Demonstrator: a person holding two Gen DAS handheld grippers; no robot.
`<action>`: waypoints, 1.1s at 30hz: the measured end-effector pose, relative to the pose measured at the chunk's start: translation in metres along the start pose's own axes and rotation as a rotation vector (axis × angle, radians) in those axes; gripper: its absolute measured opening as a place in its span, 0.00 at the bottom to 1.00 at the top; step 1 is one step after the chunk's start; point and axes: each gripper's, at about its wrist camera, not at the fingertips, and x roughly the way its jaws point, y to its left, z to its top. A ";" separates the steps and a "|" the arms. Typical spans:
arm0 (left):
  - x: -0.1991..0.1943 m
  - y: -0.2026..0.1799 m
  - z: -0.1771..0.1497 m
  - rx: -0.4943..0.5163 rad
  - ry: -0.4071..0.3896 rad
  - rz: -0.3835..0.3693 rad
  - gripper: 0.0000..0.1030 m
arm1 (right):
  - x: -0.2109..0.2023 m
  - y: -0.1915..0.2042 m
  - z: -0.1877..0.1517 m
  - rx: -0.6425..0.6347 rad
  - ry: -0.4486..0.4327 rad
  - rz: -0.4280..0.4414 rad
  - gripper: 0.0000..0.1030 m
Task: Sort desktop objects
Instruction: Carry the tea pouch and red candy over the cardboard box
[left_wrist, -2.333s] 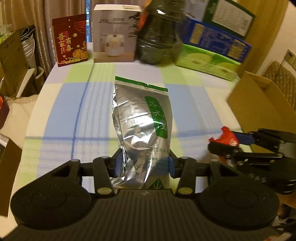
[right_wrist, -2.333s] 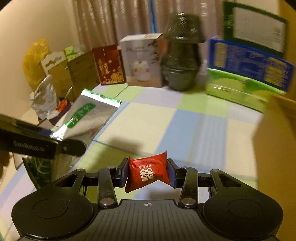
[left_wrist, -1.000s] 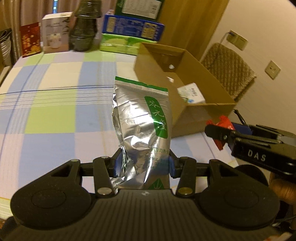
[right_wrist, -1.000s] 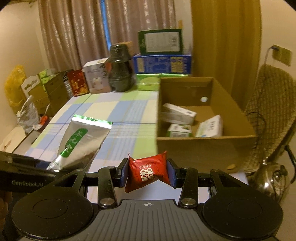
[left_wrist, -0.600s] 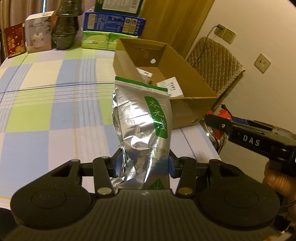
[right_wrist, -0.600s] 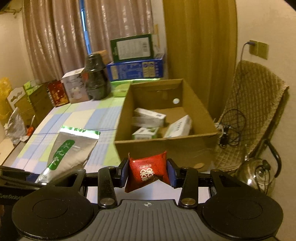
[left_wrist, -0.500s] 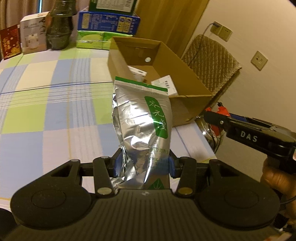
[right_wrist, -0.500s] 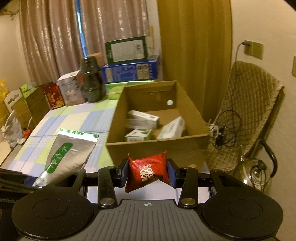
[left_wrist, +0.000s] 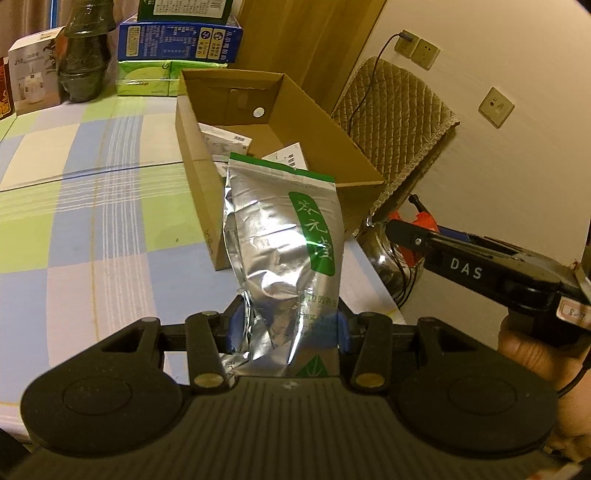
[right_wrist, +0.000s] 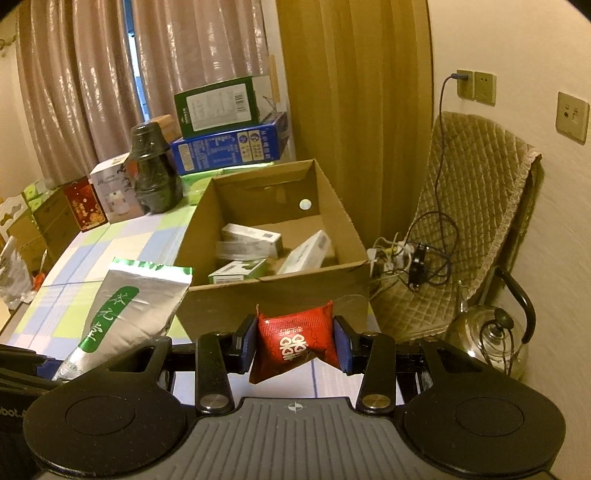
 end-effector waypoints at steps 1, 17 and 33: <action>0.000 -0.002 0.001 0.001 -0.001 0.001 0.41 | 0.000 -0.002 0.001 0.003 -0.001 -0.001 0.39; 0.011 -0.019 0.024 -0.003 -0.021 -0.013 0.41 | 0.001 -0.018 0.017 0.001 -0.029 -0.011 0.39; 0.020 -0.022 0.058 -0.016 -0.058 -0.021 0.41 | 0.005 -0.021 0.041 -0.026 -0.058 -0.014 0.39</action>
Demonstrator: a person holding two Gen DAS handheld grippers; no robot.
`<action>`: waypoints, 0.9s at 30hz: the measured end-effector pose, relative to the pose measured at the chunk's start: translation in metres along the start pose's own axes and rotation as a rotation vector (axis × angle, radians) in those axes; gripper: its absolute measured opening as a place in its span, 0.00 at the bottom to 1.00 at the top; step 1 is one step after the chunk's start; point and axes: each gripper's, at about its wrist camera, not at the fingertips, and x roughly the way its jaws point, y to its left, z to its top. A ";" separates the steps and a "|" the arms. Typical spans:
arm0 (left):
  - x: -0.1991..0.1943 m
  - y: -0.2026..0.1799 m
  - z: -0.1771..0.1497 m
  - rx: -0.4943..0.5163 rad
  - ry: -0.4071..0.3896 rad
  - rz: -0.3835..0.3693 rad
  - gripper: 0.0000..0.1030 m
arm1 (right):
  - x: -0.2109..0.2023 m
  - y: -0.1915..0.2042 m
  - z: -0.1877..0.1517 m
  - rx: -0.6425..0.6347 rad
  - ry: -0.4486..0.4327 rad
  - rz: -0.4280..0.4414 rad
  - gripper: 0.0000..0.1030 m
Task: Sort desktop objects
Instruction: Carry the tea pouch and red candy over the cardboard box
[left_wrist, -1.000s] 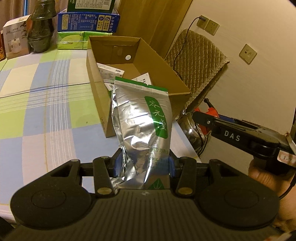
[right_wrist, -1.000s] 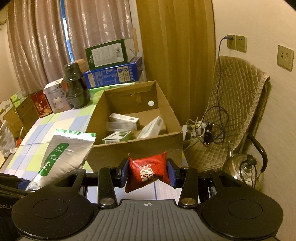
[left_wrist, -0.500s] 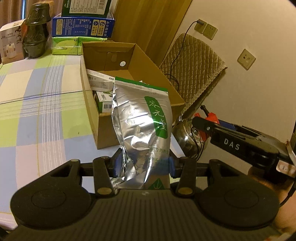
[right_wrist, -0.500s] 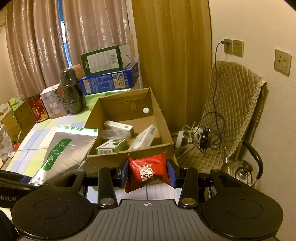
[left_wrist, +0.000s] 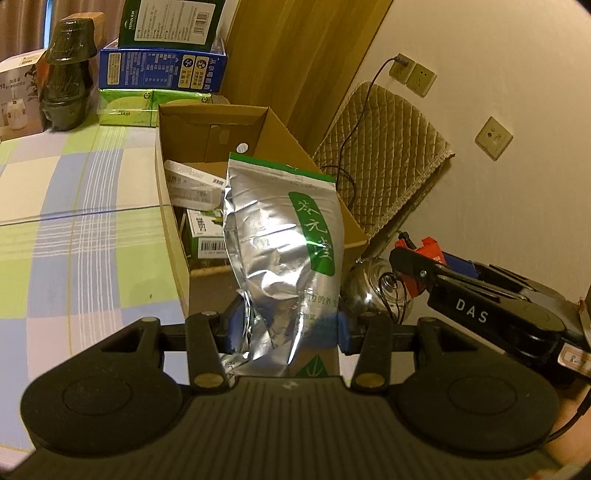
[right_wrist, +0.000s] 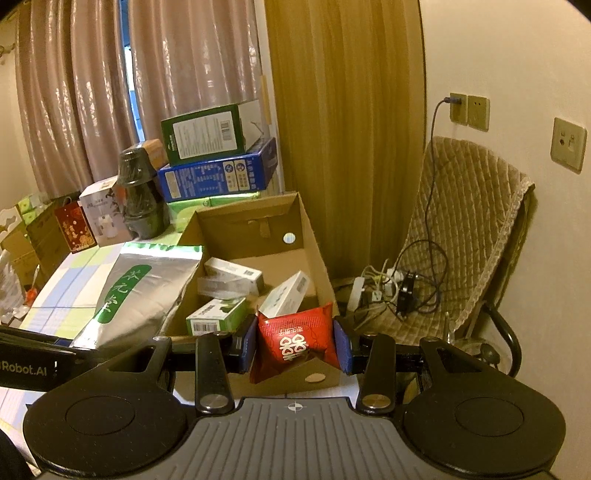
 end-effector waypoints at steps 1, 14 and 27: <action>0.001 0.000 0.002 0.000 -0.002 0.000 0.41 | 0.001 0.000 0.002 -0.002 0.000 0.001 0.39; 0.014 0.016 0.032 -0.030 -0.032 0.014 0.41 | 0.028 0.002 0.024 -0.041 0.007 0.015 0.39; 0.039 0.039 0.063 -0.074 -0.033 0.021 0.41 | 0.068 0.010 0.042 -0.081 0.039 0.032 0.39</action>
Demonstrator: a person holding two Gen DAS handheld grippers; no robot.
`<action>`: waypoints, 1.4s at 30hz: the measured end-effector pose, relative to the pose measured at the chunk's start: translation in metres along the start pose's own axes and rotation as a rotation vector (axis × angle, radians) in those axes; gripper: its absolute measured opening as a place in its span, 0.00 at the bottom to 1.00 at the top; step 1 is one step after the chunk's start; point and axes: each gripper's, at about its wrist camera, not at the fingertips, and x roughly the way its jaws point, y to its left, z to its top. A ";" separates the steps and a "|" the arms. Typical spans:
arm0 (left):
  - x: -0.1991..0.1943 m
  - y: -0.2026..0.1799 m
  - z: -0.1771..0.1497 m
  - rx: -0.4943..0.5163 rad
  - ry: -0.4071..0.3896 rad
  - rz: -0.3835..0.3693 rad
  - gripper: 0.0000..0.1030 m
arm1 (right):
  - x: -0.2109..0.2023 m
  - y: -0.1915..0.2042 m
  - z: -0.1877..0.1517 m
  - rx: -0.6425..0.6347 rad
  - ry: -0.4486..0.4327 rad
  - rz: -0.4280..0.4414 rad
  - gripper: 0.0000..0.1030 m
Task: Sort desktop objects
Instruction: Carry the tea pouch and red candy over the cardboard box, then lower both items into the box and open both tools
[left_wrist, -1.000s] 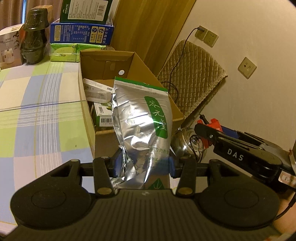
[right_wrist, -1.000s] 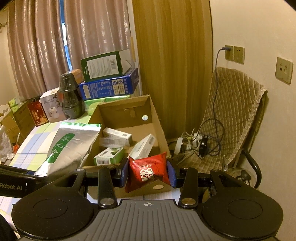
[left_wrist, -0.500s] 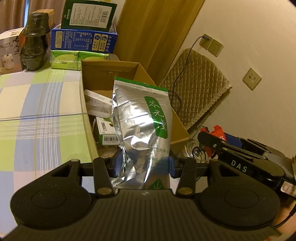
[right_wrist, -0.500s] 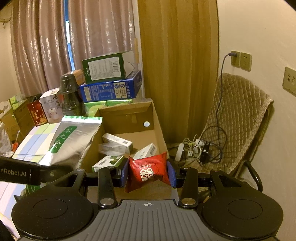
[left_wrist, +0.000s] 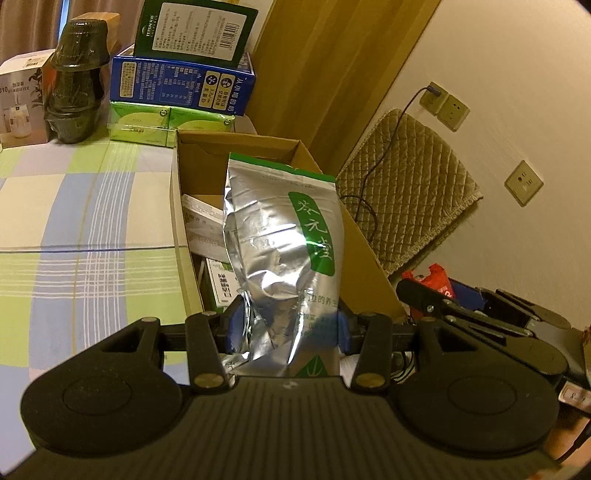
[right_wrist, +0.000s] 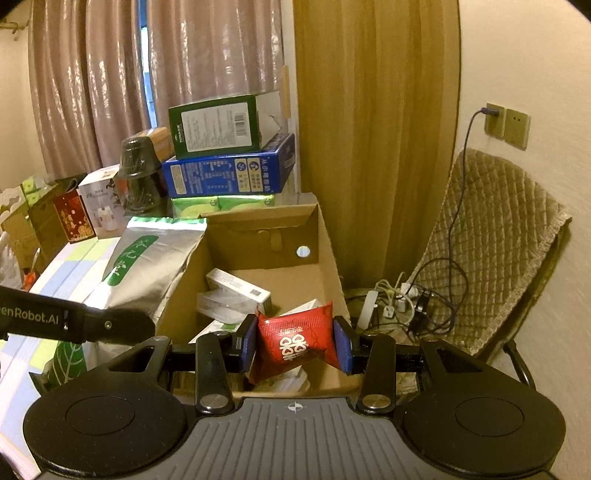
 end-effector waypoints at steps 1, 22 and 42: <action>0.002 0.002 0.002 -0.005 0.000 -0.002 0.41 | 0.003 0.001 0.001 -0.004 0.002 0.000 0.39; 0.030 0.019 0.046 -0.065 0.001 -0.012 0.41 | 0.048 -0.002 0.029 -0.038 0.008 -0.002 0.39; 0.055 0.032 0.056 -0.115 0.004 0.004 0.50 | 0.071 -0.007 0.033 -0.027 0.033 -0.001 0.39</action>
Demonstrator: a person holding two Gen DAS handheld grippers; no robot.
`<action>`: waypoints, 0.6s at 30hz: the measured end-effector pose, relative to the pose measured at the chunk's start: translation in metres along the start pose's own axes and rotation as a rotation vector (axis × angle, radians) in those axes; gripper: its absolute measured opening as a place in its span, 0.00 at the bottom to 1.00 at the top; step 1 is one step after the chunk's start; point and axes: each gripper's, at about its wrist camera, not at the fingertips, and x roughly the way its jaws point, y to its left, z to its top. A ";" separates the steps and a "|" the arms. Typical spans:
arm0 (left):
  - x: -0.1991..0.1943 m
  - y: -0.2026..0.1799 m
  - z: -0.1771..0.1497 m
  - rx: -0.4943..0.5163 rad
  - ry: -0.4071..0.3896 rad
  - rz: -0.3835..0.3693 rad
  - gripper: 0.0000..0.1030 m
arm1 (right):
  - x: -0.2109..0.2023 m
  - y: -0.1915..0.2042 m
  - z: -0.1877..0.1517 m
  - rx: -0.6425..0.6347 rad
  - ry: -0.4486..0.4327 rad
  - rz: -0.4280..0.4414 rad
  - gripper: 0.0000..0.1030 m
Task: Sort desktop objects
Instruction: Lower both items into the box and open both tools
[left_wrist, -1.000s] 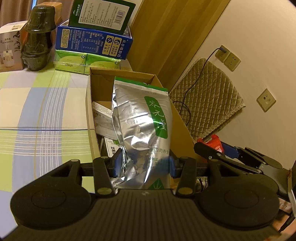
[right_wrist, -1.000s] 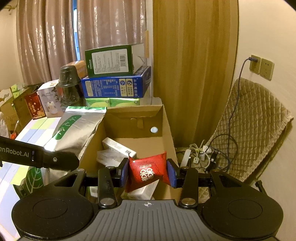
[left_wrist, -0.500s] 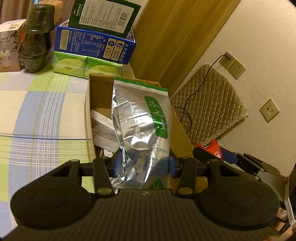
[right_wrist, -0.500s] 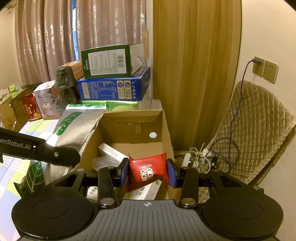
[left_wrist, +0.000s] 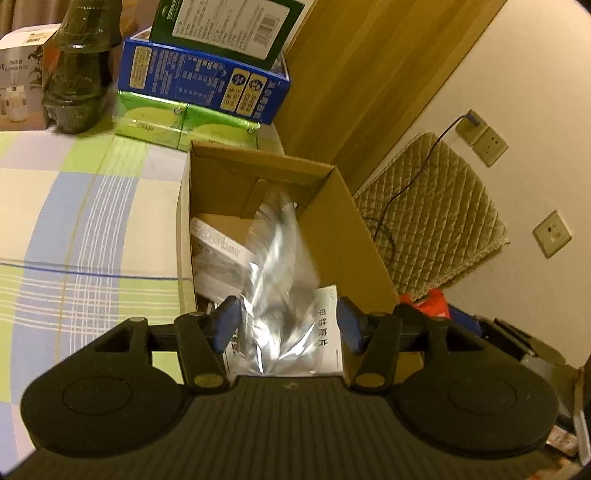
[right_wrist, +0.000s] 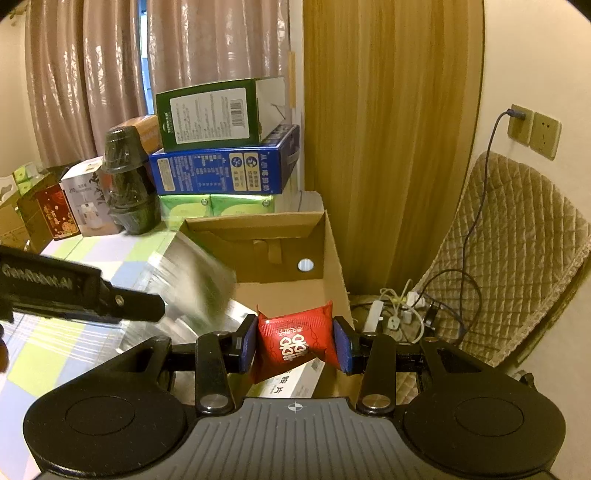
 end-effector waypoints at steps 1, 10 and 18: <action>-0.001 0.001 0.001 0.000 -0.006 0.003 0.50 | 0.001 0.000 0.000 0.002 0.002 0.001 0.39; -0.021 0.016 -0.002 -0.006 -0.034 0.024 0.50 | 0.006 0.007 0.009 0.067 -0.016 0.066 0.42; -0.041 0.029 -0.015 0.005 -0.058 0.046 0.62 | -0.006 -0.001 0.010 0.129 -0.061 0.071 0.75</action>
